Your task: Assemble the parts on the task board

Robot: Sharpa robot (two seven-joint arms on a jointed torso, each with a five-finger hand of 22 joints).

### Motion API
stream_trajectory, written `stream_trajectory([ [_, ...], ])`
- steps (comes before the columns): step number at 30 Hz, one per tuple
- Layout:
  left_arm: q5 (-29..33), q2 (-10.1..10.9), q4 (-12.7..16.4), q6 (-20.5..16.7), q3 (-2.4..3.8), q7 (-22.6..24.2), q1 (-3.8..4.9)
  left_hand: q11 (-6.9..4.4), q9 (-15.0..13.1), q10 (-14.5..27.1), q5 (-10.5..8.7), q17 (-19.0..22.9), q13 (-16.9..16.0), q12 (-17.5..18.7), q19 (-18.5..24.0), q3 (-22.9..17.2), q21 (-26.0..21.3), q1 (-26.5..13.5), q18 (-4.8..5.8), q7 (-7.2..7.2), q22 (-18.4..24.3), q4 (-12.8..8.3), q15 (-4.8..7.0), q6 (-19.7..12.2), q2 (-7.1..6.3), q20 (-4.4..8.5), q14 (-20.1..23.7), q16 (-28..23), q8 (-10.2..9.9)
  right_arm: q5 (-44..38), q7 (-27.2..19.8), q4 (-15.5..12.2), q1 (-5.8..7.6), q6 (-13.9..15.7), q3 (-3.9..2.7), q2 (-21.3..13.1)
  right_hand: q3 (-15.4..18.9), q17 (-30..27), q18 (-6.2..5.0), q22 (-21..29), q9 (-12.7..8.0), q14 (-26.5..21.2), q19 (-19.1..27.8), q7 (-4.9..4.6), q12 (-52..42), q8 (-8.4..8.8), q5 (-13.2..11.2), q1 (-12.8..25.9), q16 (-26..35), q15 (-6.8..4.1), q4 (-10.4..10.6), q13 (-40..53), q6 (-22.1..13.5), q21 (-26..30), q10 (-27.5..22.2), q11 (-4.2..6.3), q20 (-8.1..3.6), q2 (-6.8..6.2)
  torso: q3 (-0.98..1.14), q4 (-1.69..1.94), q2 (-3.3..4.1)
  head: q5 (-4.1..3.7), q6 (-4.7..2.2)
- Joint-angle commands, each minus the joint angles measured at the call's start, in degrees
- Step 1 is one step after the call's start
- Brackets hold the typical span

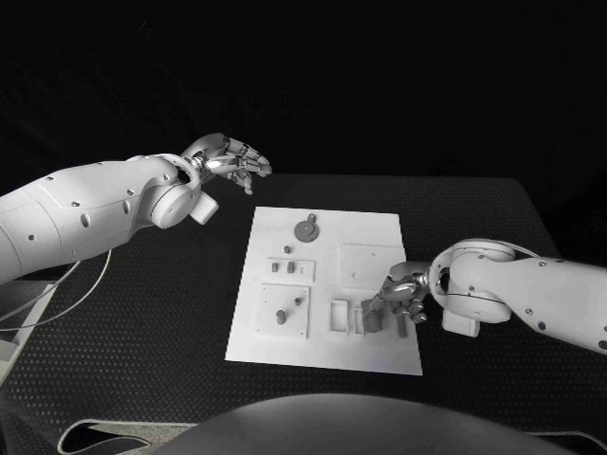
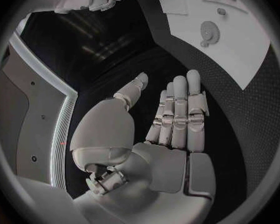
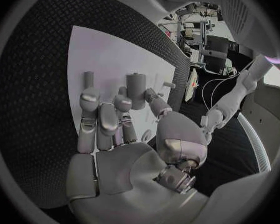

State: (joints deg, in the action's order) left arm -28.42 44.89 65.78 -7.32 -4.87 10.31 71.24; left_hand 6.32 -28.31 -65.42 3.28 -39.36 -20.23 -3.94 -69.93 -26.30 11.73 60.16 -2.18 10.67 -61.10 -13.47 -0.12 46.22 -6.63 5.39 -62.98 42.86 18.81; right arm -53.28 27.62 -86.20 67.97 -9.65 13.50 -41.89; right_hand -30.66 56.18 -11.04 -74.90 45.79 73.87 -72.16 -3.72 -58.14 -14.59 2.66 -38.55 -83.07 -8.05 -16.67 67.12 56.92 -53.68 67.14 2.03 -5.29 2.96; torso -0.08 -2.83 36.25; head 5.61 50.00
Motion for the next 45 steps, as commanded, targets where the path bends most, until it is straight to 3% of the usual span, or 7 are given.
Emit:
stream_trajectory([
  [1,0.31,-0.06,0.07,0.89,0.02,0.35,0.01,0.16,0.06,0.13,-0.03,-0.07,-0.09,-0.04,-0.45,0.1,-0.39,-0.68,-2.75,0.27,-0.05,0.32,-0.13,0.04,0.03,0.0,-0.2,-0.29,0.2,3.5,0.35,-0.33,0.6,0.15,-0.03,0.13,0.43,-0.14,-3.96,-0.99,0.23,0.26,0.01,-0.66,-0.13,-0.2,0.1,0.0,0.4,-0.13,-0.02,-0.11,1.12,-0.2,0.44,0.01,0.39,0.39,-0.01,-0.03,0.01,-0.06,0.0],
  [7,0.31,-0.1,0.09,0.89,0.02,0.37,0.01,0.16,0.07,0.13,-0.03,-0.08,-0.09,-0.04,-0.45,0.08,-0.4,-0.65,-2.76,0.27,-0.06,0.31,-0.13,0.04,0.02,0.01,-0.2,-0.3,0.21,5.86,0.5,0.41,1.24,0.05,-0.03,1.41,0.55,-0.21,-3.96,-0.99,0.24,0.21,0.05,-0.63,-0.09,-0.14,0.1,-0.05,0.47,-0.16,-0.07,-0.15,1.14,-0.19,0.42,0.04,0.4,0.12,-0.04,0.14,0.05,-0.07,0.0],
  [16,0.31,-0.15,0.2,0.97,0.02,0.34,0.02,0.16,0.09,0.14,-0.04,-0.11,-0.09,-0.04,-0.45,0.07,-0.41,-0.63,-2.76,0.26,-0.07,0.32,-0.13,0.03,0.0,0.01,-0.2,-0.32,0.23,6.76,1.03,2.47,1.32,-0.86,-0.02,4.55,0.89,-0.45,-3.96,-0.96,0.2,0.08,0.15,-0.66,-0.02,0.09,0.1,0.22,0.64,-0.15,0.03,-0.24,1.01,-0.14,0.36,0.02,0.47,-0.46,-0.08,0.03,0.02,-0.05,0.0],
  [27,0.37,-0.33,0.18,1.12,0.02,0.37,0.02,0.16,0.11,0.14,-0.04,-0.14,-0.1,-0.04,-0.44,0.06,-0.43,-0.65,-2.76,0.26,-0.08,0.37,-0.13,0.02,0.01,0.0,-0.2,-0.35,0.26,6.62,1.37,6.26,0.47,-2.4,0.02,7.81,0.94,-0.74,-3.96,-0.93,0.15,-0.08,0.25,-0.71,0.07,0.33,0.1,0.31,0.82,-0.11,0.03,-0.32,0.81,-0.08,0.26,-0.03,0.53,-0.53,-0.05,0.09,0.03,-0.02,0.0],
  [45,0.38,-0.17,0.21,1.1,0.02,0.33,0.03,0.16,0.16,0.16,-0.04,-0.19,-0.11,-0.04,-0.44,0.05,-0.46,-0.67,-2.76,0.26,-0.1,0.43,-0.13,0.0,0.01,0.0,-0.2,-0.39,0.31,6.29,1.76,6.7,-0.39,-3.76,0.07,8.55,1.0,-0.81,-3.96,-0.92,0.12,-0.14,0.35,-0.77,0.14,0.49,0.1,0.51,0.94,-0.06,0.13,-0.37,0.75,-0.03,0.16,-0.08,0.61,-0.48,0.02,-0.04,0.07,0.4,0.0],
])
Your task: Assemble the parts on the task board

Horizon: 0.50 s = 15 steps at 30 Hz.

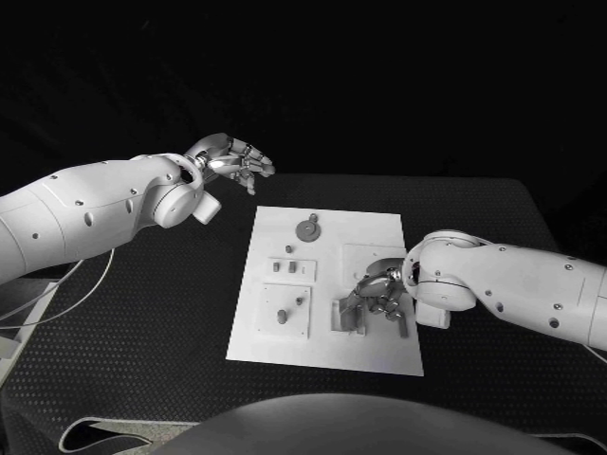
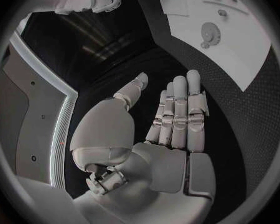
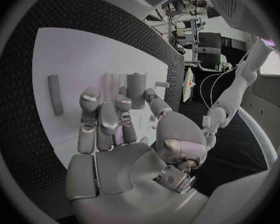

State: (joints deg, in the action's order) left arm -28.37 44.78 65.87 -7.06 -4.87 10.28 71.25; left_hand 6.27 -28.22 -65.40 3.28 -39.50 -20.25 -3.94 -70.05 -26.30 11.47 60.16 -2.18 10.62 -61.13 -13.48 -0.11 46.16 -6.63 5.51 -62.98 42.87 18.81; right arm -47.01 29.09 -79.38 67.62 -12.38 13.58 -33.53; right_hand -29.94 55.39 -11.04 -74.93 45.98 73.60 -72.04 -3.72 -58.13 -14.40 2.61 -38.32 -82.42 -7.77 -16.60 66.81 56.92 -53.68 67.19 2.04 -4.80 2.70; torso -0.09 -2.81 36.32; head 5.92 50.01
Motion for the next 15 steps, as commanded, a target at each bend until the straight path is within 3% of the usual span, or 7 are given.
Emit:
stream_trajectory([
  [1,0.34,-0.07,0.11,0.84,0.02,0.38,0.02,0.21,0.07,0.14,-0.04,-0.06,-0.09,-0.04,-0.32,0.05,-0.2,-0.67,-2.76,0.32,-0.07,0.44,-0.13,0.06,0.01,-0.11,-0.2,-0.4,0.32,0.02,0.27,-0.13,-0.05,-0.93,-0.01,0.2,0.28,0.06,-3.96,-0.89,-0.06,0.17,0.23,-0.77,0.14,0.3,0.16,0.29,0.29,-0.35,0.07,-0.06,0.75,-0.03,0.1,-0.09,0.13,-0.22,0.03,-0.05,0.01,0.09,-0.01],
  [8,0.35,-0.04,0.1,0.85,0.02,0.37,0.02,0.21,0.08,0.14,-0.04,-0.08,-0.09,-0.04,-0.32,0.05,-0.2,-0.67,-2.76,0.32,-0.08,0.46,-0.13,0.05,0.01,-0.12,-0.2,-0.41,0.33,-0.02,0.19,0.44,-0.23,0.56,-0.01,0.53,0.33,0.01,-3.96,-0.89,-0.07,0.14,0.25,-0.79,0.15,0.35,0.15,0.41,0.32,-0.34,0.09,-0.08,0.74,-0.02,0.08,-0.1,0.16,-0.24,0.02,-0.03,0.01,0.06,-0.01],
  [15,0.35,-0.06,0.05,0.81,0.02,0.35,0.02,0.21,0.09,0.14,-0.04,-0.09,-0.09,-0.04,-0.32,0.04,-0.21,-0.69,-2.76,0.32,-0.08,0.49,-0.13,0.05,0.03,-0.12,-0.2,-0.42,0.35,-0.02,0.08,0.77,-0.51,0.18,-0.01,0.9,0.63,-0.31,-3.96,-0.84,-0.12,-0.03,0.32,-0.86,0.2,0.62,0.15,1.39,0.55,-0.27,0.31,-0.15,0.64,0.07,-0.05,-0.17,0.27,-0.58,0.03,0.01,0.03,0.18,-0.01],
])
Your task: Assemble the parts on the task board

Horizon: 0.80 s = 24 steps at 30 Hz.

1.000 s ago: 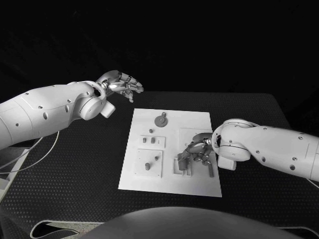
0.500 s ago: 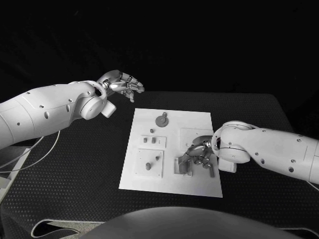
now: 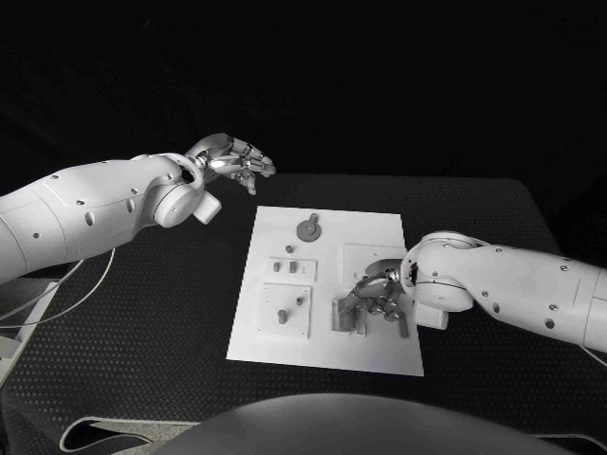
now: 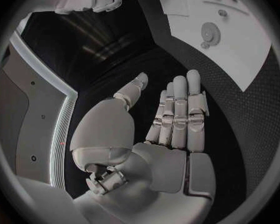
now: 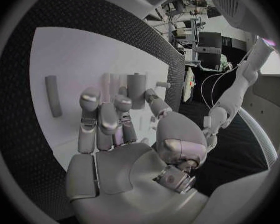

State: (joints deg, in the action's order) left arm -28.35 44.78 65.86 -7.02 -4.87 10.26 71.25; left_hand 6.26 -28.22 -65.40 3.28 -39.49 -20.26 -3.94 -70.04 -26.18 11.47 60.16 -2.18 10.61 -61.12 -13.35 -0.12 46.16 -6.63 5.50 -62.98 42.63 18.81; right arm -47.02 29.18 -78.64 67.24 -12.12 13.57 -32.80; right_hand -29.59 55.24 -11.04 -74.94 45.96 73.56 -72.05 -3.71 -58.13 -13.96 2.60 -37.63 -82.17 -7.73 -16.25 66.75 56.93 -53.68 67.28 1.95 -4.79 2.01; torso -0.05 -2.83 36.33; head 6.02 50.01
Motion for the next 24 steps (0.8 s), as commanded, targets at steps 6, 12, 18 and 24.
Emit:
stream_trajectory([
  [6,0.32,0.0,0.09,0.75,0.02,0.35,0.02,0.22,0.11,0.15,-0.04,-0.11,-0.08,-0.04,-0.34,-0.09,-0.21,-0.7,-2.77,0.32,-0.1,0.39,-0.13,0.04,0.05,-0.11,-0.21,-0.2,0.37,-0.42,0.03,-0.03,-0.27,-0.3,0.0,0.07,0.32,-0.61,-3.96,-0.78,-0.13,-0.26,0.4,-0.91,0.27,0.37,0.16,1.12,0.57,-0.28,-0.01,-0.15,0.51,0.16,-0.27,-0.13,0.27,-0.23,-0.03,0.03,0.02,0.2,-0.01],
  [12,0.32,-0.01,0.08,0.77,0.02,0.36,0.02,0.22,0.13,0.15,-0.04,-0.13,-0.08,-0.04,-0.34,-0.1,-0.22,-0.71,-2.77,0.32,-0.11,0.42,-0.13,0.03,0.05,-0.11,-0.21,-0.21,0.38,-0.54,0.02,0.02,-0.28,-0.16,0.0,0.11,0.3,-0.83,-3.96,-0.76,-0.15,-0.4,0.42,-0.94,0.31,0.52,0.16,1.41,0.74,-0.26,0.03,-0.19,0.41,0.22,-0.35,-0.16,0.25,-0.51,0.0,-0.04,-0.02,0.24,-0.01],
  [18,0.32,0.02,0.1,0.77,0.02,0.35,0.02,0.22,0.14,0.15,-0.04,-0.15,-0.08,-0.05,-0.34,-0.1,-0.22,-0.71,-2.77,0.32,-0.11,0.44,-0.13,0.03,0.06,-0.11,-0.22,-0.22,0.39,-0.95,-0.1,0.15,-0.3,1.24,0.0,-0.01,0.29,-0.98,-3.96,-0.73,-0.16,-0.48,0.43,-0.97,0.33,0.63,0.16,1.67,0.86,-0.24,0.09,-0.22,0.34,0.26,-0.4,-0.18,0.24,-0.75,-0.01,-0.04,-0.01,0.24,-0.01],
  [24,0.32,-0.02,0.06,0.86,0.02,0.34,0.02,0.22,0.16,0.15,-0.04,-0.17,-0.09,-0.05,-0.35,-0.12,-0.23,-0.7,-2.77,0.32,-0.12,0.46,-0.13,0.02,0.07,-0.11,-0.22,-0.23,0.41,-1.29,-0.65,-0.18,-0.35,2.85,-0.01,-0.32,0.02,-0.81,-3.96,-0.72,-0.14,-0.38,0.39,-0.97,0.3,0.68,0.17,1.61,0.88,-0.24,0.08,-0.24,0.37,0.28,-0.4,-0.18,0.18,-0.46,0.0,-0.01,-0.02,0.22,-0.01],
])
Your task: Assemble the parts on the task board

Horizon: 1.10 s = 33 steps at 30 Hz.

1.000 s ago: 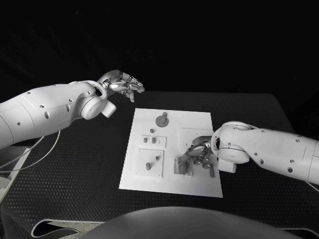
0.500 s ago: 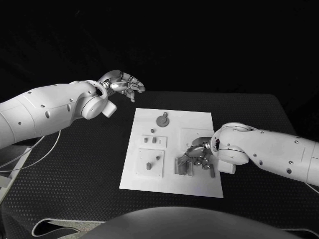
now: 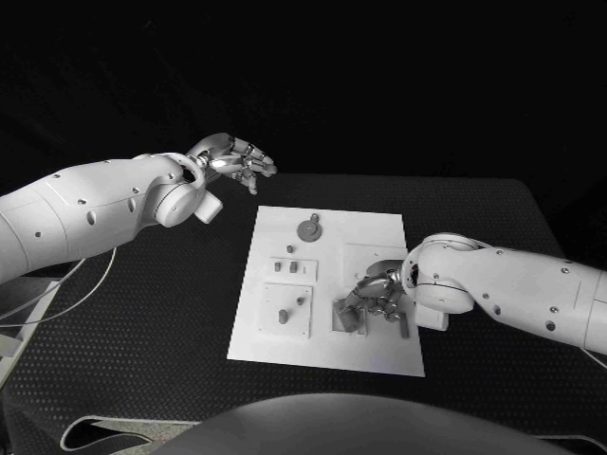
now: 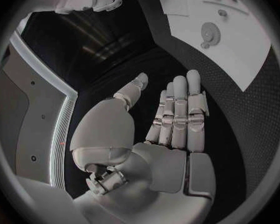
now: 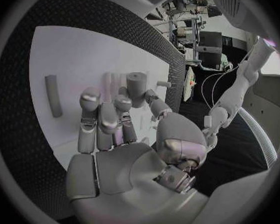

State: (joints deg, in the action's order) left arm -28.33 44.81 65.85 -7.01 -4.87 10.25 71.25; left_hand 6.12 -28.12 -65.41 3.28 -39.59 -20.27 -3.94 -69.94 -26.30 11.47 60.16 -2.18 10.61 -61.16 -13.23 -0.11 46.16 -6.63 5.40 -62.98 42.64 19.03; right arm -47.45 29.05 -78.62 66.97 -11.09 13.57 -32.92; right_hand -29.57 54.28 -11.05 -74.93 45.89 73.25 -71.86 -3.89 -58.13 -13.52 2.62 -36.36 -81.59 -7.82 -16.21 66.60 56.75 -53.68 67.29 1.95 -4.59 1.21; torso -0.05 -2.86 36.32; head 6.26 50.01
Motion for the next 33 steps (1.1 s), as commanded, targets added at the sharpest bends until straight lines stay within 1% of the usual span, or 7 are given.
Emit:
stream_trajectory([
  [1,0.3,-0.08,0.04,0.84,0.02,0.36,0.02,0.35,0.06,0.17,-0.03,-0.07,-0.08,-0.04,-0.45,0.01,-0.23,-0.7,-2.77,0.32,-0.09,0.34,-0.13,0.02,0.07,-0.01,-0.22,-0.24,0.19,-0.86,-0.57,-0.24,-0.07,1.66,-0.01,-0.24,-0.02,0.2,-3.95,-0.73,-0.06,-0.04,0.18,-0.79,0.3,0.24,0.15,0.34,0.29,-0.14,0.04,-0.08,0.56,0.28,-0.4,-0.18,-0.03,0.36,0.01,0.04,0.01,-0.01,-0.01],
  [5,0.3,-0.11,-0.01,0.86,0.02,0.38,0.02,0.35,0.07,0.17,-0.03,-0.08,-0.08,-0.05,-0.45,0.0,-0.23,-0.69,-2.77,0.32,-0.09,0.35,-0.13,0.02,0.09,-0.01,-0.22,-0.24,0.2,-0.86,-0.68,-0.51,-0.07,1.95,-0.01,-0.44,-0.04,0.31,-3.95,-0.73,-0.05,0.02,0.17,-0.79,0.28,0.24,0.14,0.35,0.26,-0.14,0.02,-0.08,0.59,0.27,-0.39,-0.17,-0.04,0.36,0.01,0.06,0.01,0.0,-0.01],
  [8,0.3,-0.12,-0.03,0.93,0.02,0.38,0.02,0.35,0.07,0.17,-0.03,-0.08,-0.08,-0.05,-0.45,-0.01,-0.23,-0.69,-2.77,0.32,-0.09,0.36,-0.13,0.02,0.1,-0.01,-0.23,-0.25,0.2,-0.86,-0.72,-0.57,-0.07,2.8,-0.01,-0.53,-0.04,0.39,-3.95,-0.73,-0.05,0.07,0.15,-0.79,0.28,0.24,0.14,0.37,0.24,-0.15,0.02,-0.08,0.61,0.27,-0.38,-0.17,-0.04,0.34,-0.02,0.04,0.01,0.08,-0.01],
  [18,0.3,-0.09,0.01,0.85,0.02,0.41,0.02,0.35,0.09,0.17,-0.04,-0.11,-0.08,-0.04,-0.45,-0.02,-0.25,-0.69,-2.77,0.32,-0.1,0.39,-0.13,0.0,0.11,-0.01,-0.23,-0.27,0.23,-0.67,-0.44,-0.77,-0.07,1.2,-0.01,-0.49,-0.05,0.23,-3.95,-0.72,-0.03,0.02,0.11,-0.78,0.25,0.25,0.14,0.55,0.29,-0.15,0.08,-0.09,0.65,0.27,-0.35,-0.17,-0.05,0.31,-0.05,0.01,-0.01,0.06,-0.01],
  [28,0.3,-0.07,0.02,0.81,0.02,0.42,0.02,0.35,0.12,0.18,-0.04,-0.14,-0.09,-0.05,-0.46,-0.03,-0.26,-0.67,-2.78,0.32,-0.12,0.4,-0.13,0.0,0.1,-0.01,-0.24,-0.28,0.25,-0.67,-0.26,-0.85,-0.07,1.36,-0.01,-0.49,-0.05,0.21,-3.95,-0.72,-0.02,0.01,0.09,-0.78,0.24,0.3,0.14,0.7,0.34,-0.15,0.06,-0.11,0.66,0.28,-0.35,-0.17,-0.07,0.12,-0.03,0.0,-0.02,0.02,-0.01],
  [30,0.3,-0.08,0.02,0.81,0.02,0.42,0.02,0.35,0.12,0.18,-0.04,-0.14,-0.09,-0.05,-0.46,-0.03,-0.26,-0.67,-2.78,0.32,-0.12,0.41,-0.13,0.0,0.1,-0.01,-0.24,-0.29,0.26,-0.79,-0.26,-0.88,-0.07,1.18,0.0,-0.49,0.0,0.17,-3.95,-0.72,-0.01,0.0,0.09,-0.79,0.23,0.36,0.14,0.92,0.39,-0.14,0.07,-0.13,0.64,0.3,-0.35,-0.18,-0.07,-0.27,-0.03,0.02,0.0,0.03,-0.01],
  [33,0.3,-0.08,0.02,0.84,0.02,0.42,0.02,0.35,0.13,0.18,-0.04,-0.15,-0.09,-0.05,-0.46,-0.04,-0.26,-0.67,-2.78,0.32,-0.12,0.41,-0.13,-0.01,0.1,-0.01,-0.24,-0.29,0.27,-1.54,-0.34,-1.05,-0.07,0.53,0.0,-0.53,0.15,-0.06,-3.95,-0.69,-0.02,-0.11,0.1,-0.82,0.25,0.52,0.14,1.54,0.54,-0.11,0.26,-0.17,0.54,0.38,-0.41,-0.21,-0.08,-1.4,-0.02,0.03,0.0,0.07,-0.01],
])
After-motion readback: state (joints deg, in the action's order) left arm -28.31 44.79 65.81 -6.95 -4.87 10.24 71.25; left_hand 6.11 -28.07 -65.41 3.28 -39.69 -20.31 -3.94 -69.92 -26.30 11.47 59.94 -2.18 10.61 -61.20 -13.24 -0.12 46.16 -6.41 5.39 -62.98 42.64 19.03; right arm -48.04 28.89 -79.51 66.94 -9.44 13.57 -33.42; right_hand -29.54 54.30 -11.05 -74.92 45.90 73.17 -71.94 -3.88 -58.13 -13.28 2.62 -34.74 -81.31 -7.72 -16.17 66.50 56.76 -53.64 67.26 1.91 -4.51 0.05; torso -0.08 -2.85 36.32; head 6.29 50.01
